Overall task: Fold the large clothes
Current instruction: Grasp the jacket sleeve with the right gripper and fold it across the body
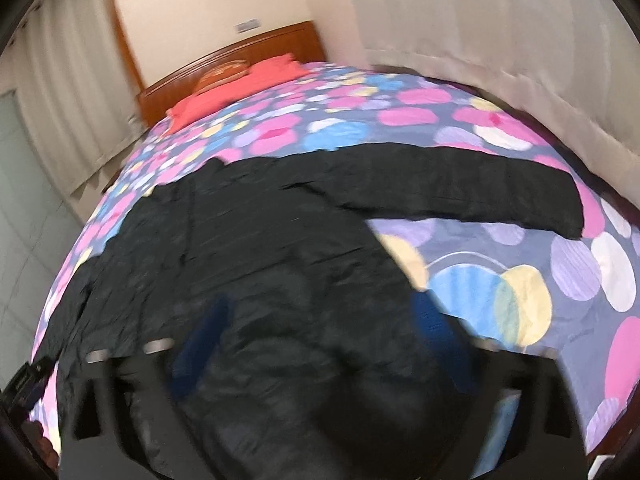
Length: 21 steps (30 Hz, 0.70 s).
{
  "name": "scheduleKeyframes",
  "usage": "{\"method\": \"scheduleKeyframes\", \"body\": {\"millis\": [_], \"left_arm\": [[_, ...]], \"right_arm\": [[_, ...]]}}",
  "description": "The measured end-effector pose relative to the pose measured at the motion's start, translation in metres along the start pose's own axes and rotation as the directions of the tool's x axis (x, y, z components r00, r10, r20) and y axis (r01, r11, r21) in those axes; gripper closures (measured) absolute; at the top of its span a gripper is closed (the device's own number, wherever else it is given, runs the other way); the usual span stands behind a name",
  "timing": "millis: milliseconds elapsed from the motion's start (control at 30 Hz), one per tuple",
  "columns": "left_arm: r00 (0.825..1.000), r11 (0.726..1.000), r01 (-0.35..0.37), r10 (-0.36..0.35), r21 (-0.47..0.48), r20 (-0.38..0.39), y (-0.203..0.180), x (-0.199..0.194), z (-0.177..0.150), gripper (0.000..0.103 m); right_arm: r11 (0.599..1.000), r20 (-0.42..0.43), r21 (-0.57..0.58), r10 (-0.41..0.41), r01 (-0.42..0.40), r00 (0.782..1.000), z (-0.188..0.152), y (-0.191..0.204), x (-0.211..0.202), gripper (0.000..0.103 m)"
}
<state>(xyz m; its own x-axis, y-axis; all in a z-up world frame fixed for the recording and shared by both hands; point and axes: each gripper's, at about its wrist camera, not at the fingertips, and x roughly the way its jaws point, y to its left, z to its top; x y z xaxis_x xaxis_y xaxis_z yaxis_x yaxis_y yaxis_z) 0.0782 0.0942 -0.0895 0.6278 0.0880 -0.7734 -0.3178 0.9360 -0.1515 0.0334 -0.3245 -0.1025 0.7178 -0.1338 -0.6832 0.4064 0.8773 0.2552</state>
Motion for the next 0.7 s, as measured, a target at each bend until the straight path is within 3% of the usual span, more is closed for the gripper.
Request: {"method": "scheduleKeyframes", "body": {"millis": [33,167,300,533,700], "left_arm": [[1.0,1.0,-0.007,0.007,-0.02,-0.006,0.006,0.007,0.003,0.002],[1.0,0.996,-0.019,0.017,-0.089,-0.022,0.026,0.026,0.013,0.002],[0.998,0.986,-0.052,0.047,-0.159,-0.039,0.044,0.043,0.02,0.002],[0.992,0.962,-0.112,0.096,-0.249,-0.078,0.069,0.065,0.022,0.002],[0.988,0.954,-0.149,0.135,-0.26,-0.069,0.073,0.066,0.02,0.002]], "right_arm": [[0.999,-0.016,0.029,-0.023,0.023,1.0,0.004,-0.012,0.006,0.051],[0.987,-0.02,0.161,-0.013,0.016,1.0,0.014,-0.054,0.022,0.05],[0.952,0.001,0.301,-0.05,0.047,0.999,0.022,-0.104,0.03,0.036],[0.822,0.049,0.569,-0.069,0.029,0.996,0.028,-0.198,0.049,0.036],[0.725,0.078,0.688,-0.031,-0.031,0.996,0.021,-0.235,0.071,0.036]]}}
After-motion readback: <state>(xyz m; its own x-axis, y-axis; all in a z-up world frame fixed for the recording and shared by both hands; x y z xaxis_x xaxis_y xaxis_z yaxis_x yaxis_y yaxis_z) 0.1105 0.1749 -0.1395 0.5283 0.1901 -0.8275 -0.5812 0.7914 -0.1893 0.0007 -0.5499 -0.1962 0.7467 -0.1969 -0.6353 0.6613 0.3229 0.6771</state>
